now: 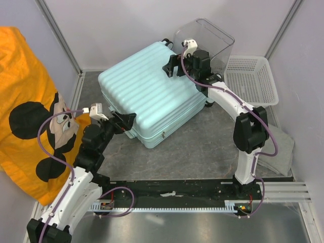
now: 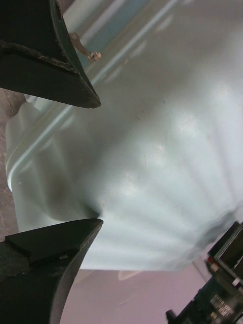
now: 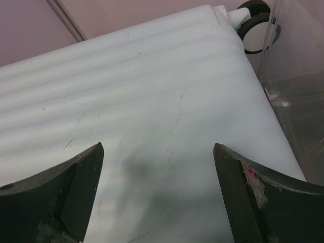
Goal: Open, take out, and arrange the luggage
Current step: Adjust the luggage at the center of the board.
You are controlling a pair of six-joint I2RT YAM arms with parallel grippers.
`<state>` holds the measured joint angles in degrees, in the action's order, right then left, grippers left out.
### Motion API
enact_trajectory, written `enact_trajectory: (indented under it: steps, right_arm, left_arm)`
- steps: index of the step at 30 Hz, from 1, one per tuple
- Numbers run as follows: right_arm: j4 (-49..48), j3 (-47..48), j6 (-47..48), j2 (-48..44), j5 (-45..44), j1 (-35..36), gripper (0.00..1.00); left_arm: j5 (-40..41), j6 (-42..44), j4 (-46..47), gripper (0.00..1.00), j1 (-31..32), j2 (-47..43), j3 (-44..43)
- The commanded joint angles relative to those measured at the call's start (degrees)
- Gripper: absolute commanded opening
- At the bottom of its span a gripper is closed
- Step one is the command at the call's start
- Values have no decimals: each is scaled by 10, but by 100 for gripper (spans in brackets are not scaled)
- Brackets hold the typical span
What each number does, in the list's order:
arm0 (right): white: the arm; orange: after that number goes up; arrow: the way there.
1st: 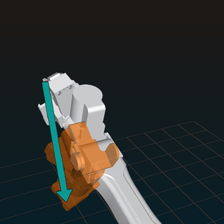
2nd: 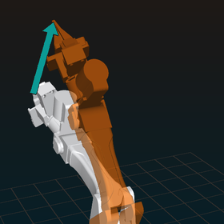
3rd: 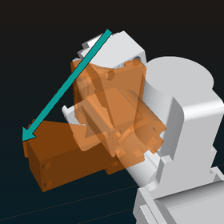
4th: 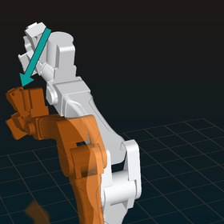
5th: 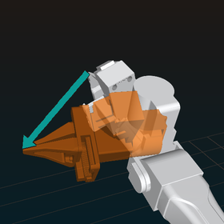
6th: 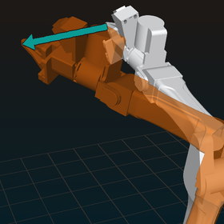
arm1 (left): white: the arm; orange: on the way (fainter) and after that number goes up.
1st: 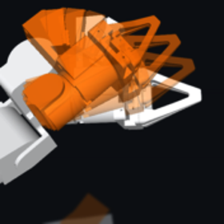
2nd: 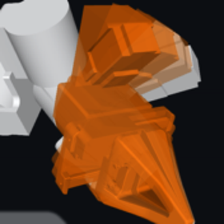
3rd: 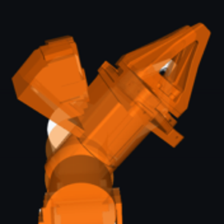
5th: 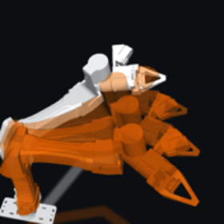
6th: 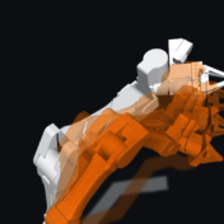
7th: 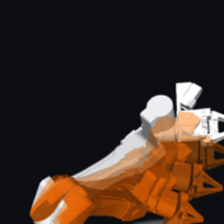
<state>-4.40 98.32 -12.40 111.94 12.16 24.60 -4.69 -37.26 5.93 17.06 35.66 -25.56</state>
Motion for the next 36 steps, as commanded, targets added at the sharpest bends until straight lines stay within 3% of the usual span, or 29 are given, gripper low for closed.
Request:
enact_trajectory:
  steps: [1,7,10,26,36]
  right_arm:
    - [14,-43,-12,-28,53,4,97]
    - [-7,-63,-18,-47,83,5,97]
    - [-23,-77,-28,-56,95,4,97]
    - [-58,-126,-40,-73,126,5,96]
    - [-57,-146,-40,-75,133,5,97]
  left_arm:
    - [156,-3,-165,95,2,-37,2]
    - [209,-1,-160,81,1,-57,59]
    - [222,31,-127,68,2,-39,71]
    - [202,184,93,62,3,107,74]
    - [219,206,134,57,2,157,68]
